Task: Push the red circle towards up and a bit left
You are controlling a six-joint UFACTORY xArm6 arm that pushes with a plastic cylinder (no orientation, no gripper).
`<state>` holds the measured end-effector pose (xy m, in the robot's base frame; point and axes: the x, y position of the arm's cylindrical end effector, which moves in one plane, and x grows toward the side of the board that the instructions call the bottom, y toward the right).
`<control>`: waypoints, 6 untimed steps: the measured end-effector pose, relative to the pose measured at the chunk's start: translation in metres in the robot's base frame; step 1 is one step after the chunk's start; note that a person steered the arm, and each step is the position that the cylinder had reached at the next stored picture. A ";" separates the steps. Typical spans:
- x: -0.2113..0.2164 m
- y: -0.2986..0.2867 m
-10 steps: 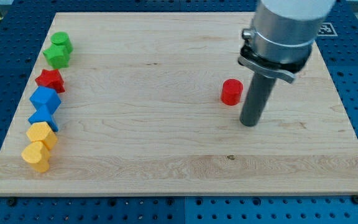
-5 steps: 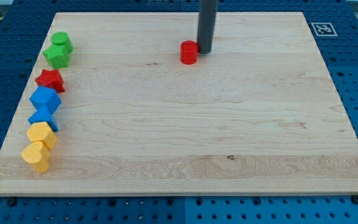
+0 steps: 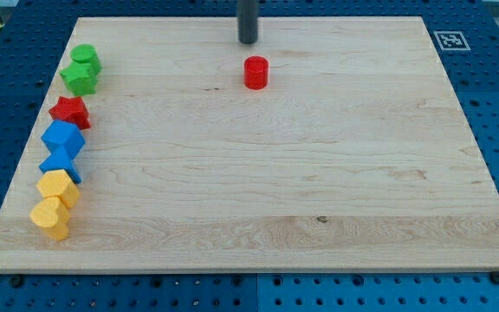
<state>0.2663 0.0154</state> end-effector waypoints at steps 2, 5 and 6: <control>0.078 0.045; 0.072 -0.031; 0.072 -0.058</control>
